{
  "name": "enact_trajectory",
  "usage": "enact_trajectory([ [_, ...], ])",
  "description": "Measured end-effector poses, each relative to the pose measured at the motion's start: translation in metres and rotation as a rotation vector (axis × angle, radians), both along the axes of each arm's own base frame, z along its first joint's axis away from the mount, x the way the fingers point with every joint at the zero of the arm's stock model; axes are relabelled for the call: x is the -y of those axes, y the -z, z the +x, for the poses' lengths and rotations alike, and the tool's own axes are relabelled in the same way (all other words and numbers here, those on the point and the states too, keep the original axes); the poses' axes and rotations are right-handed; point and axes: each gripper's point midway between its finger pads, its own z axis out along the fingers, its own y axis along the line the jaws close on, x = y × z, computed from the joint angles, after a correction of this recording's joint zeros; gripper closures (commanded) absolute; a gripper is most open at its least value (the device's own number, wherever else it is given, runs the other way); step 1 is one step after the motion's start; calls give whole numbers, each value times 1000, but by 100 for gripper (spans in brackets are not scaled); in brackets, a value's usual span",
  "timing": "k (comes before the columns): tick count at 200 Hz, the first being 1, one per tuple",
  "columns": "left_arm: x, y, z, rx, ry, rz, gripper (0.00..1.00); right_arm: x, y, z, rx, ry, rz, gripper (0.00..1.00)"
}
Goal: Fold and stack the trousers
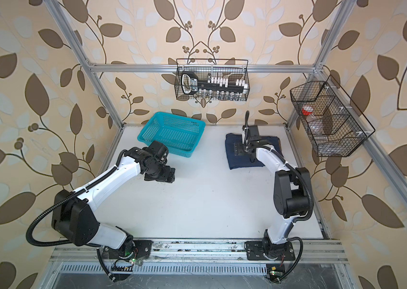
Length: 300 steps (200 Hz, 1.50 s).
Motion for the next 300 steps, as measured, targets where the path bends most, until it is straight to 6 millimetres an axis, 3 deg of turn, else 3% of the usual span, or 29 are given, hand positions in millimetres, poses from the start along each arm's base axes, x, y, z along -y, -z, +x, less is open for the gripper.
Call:
enact_trajectory([
  [33,0,5,-1,-5,1,-2,10,-19,43,-5,-89,20,-1,18],
  [69,-3,13,-5,-24,-4,6,10,-11,87,3,-190,55,-74,24],
  [114,-8,19,-4,-38,-15,13,9,8,73,41,-177,103,-102,22],
  [175,-9,28,-2,-61,-5,27,10,65,80,43,-233,98,-167,24],
  [210,-11,36,-2,-86,-7,39,9,82,82,62,-234,41,-171,25],
  [241,-10,32,4,-80,-7,38,9,76,80,64,-217,4,-136,20],
  [263,-12,24,15,-39,-7,28,6,56,72,47,-186,-35,-96,16],
  [281,-19,16,25,8,-21,15,2,38,48,25,-130,-50,-43,2],
  [300,-33,4,35,104,-43,-8,1,32,9,9,2,-47,4,0],
])
